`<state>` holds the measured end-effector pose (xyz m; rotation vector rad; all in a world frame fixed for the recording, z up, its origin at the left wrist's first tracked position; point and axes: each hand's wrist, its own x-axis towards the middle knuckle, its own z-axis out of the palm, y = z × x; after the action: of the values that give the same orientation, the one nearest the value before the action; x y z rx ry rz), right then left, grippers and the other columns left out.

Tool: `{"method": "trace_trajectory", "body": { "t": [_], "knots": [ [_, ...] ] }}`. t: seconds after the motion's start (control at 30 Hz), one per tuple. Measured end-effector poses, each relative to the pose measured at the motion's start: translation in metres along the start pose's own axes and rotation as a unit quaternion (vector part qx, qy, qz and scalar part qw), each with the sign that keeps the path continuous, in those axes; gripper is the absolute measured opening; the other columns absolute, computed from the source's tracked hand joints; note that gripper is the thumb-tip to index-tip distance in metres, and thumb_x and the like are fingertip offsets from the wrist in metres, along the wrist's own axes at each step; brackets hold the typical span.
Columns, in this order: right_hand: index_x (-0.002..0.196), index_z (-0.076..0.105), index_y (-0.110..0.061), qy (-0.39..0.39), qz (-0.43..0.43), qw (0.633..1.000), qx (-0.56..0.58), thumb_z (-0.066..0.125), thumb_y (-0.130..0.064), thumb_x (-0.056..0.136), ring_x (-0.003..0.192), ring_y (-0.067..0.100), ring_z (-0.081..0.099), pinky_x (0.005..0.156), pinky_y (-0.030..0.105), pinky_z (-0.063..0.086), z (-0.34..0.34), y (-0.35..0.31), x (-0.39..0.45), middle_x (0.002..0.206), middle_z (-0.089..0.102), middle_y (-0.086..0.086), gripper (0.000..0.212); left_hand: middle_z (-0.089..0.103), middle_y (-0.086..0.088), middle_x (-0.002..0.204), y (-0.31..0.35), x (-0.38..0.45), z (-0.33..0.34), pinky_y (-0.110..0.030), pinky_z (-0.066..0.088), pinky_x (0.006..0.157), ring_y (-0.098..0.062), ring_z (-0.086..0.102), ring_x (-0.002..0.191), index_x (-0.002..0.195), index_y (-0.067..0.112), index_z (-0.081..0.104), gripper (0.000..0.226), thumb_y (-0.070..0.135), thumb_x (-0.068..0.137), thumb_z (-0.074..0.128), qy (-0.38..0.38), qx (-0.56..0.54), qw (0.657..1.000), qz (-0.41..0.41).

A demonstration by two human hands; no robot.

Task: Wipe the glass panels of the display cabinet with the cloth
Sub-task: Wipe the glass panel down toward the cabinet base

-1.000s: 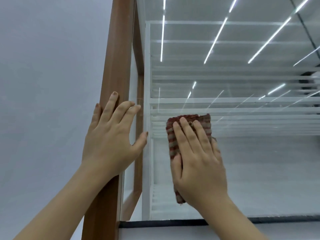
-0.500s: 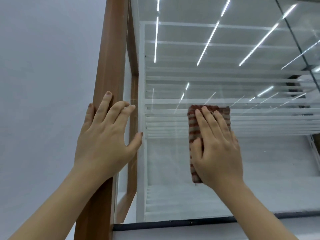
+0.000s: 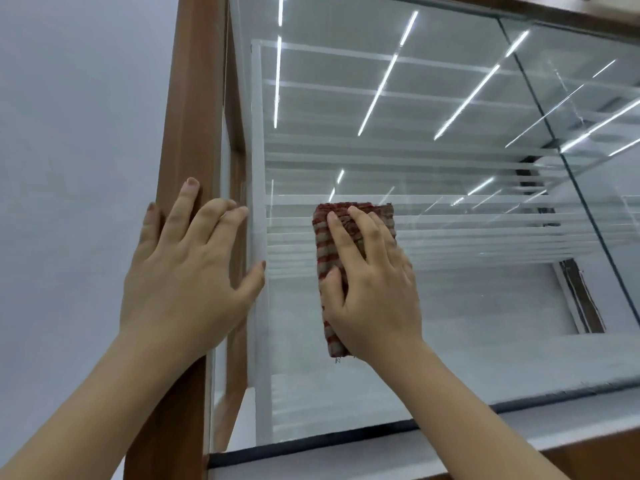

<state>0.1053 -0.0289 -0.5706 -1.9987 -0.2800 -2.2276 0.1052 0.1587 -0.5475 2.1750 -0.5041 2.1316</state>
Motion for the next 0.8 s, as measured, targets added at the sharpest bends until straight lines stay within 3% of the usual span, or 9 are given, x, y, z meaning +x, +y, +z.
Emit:
{"method": "trace_trajectory", "body": {
  "t": [0.27,0.47,0.6,0.8],
  "knots": [
    [0.142,0.030,-0.024,-0.053,-0.037,0.998,0.005,0.028,-0.040,0.089,0.141,0.015,0.014,0.112,0.039,0.007,-0.012,0.018,-0.015,0.152,0.026,-0.002,0.056,0.035,-0.003,0.146,0.010,0.000,-0.004,-0.050,0.000,0.110,-0.026,0.008,0.143,0.140,0.019,0.036,0.072,0.059,0.080,0.028,-0.018,0.011,0.999,-0.026],
    [0.144,0.028,-0.024,-0.069,-0.065,0.995,0.017,0.029,-0.042,0.090,0.142,0.016,0.012,0.113,0.041,0.009,-0.014,0.032,-0.010,0.153,0.024,-0.001,0.057,0.000,0.003,0.157,0.072,0.005,0.007,-0.042,-0.015,0.109,-0.015,-0.014,0.142,0.148,0.029,0.007,0.074,0.060,0.080,0.014,-0.020,-0.023,0.999,-0.029],
    [0.145,0.027,-0.024,-0.066,-0.057,0.996,0.016,0.026,-0.042,0.089,0.142,0.016,0.012,0.113,0.040,0.008,-0.021,0.056,0.000,0.153,0.024,-0.001,0.059,0.009,0.001,0.157,0.086,0.004,0.025,-0.041,-0.010,0.111,-0.017,-0.004,0.144,0.146,0.028,0.017,0.072,0.056,0.080,0.015,-0.014,-0.063,0.997,-0.048],
    [0.145,0.027,-0.023,-0.052,-0.021,0.998,-0.006,0.023,-0.043,0.089,0.142,0.015,0.012,0.114,0.037,0.007,-0.036,0.102,-0.010,0.153,0.022,-0.003,0.059,0.008,0.004,0.157,0.086,0.001,0.033,-0.041,-0.009,0.113,-0.013,-0.005,0.143,0.147,0.029,0.015,0.068,0.054,0.084,0.022,-0.001,-0.071,0.996,-0.051]
  ]
}}
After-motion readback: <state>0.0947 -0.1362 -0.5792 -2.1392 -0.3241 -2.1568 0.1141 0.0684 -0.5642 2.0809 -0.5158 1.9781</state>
